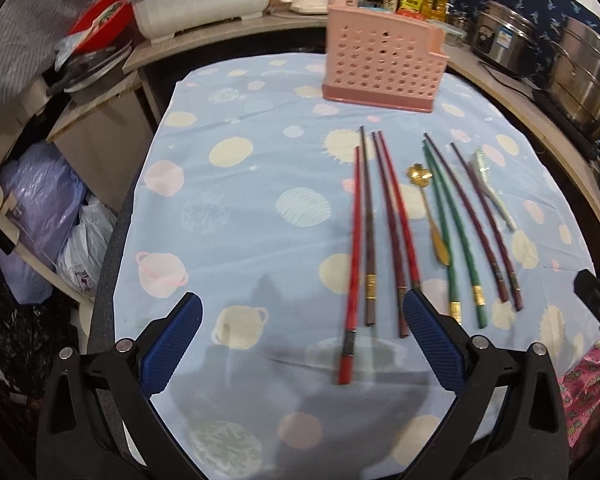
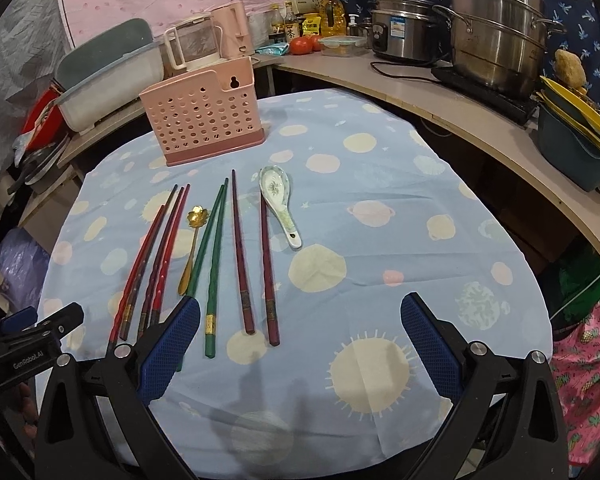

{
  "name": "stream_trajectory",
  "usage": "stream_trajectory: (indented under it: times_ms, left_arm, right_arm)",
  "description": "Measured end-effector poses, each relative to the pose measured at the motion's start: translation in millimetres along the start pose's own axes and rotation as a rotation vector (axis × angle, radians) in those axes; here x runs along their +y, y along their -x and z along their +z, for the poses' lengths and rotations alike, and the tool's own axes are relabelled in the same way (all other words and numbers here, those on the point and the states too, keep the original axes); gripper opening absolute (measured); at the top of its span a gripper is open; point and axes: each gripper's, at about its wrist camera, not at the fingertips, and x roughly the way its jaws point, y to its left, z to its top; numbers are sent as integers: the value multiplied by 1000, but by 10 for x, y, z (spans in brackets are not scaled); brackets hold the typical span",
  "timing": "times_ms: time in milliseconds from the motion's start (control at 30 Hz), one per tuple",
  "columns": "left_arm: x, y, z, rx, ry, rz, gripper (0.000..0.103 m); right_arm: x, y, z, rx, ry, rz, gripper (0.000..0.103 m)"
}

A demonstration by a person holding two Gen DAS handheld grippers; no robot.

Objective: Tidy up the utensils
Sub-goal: 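Grasp a red chopstick with the left tool while the right tool grasps the white ceramic spoon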

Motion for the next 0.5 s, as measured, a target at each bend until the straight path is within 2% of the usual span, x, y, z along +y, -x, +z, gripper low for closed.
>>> stream_trajectory:
  times_ms: [267,400,500]
  left_arm:
    - [23,-286,-48,60,-7,-36,87]
    - [-33,-425,-40,79,-33,-40,80]
    - [-8,-510,-43,100,-30,-44,71]
  right_arm:
    - [-23,-189,36,34,-5,-2,96]
    - [-16,-245,56,46,-2,3,93]
    - [-10,-269,66,50,-3,5,93]
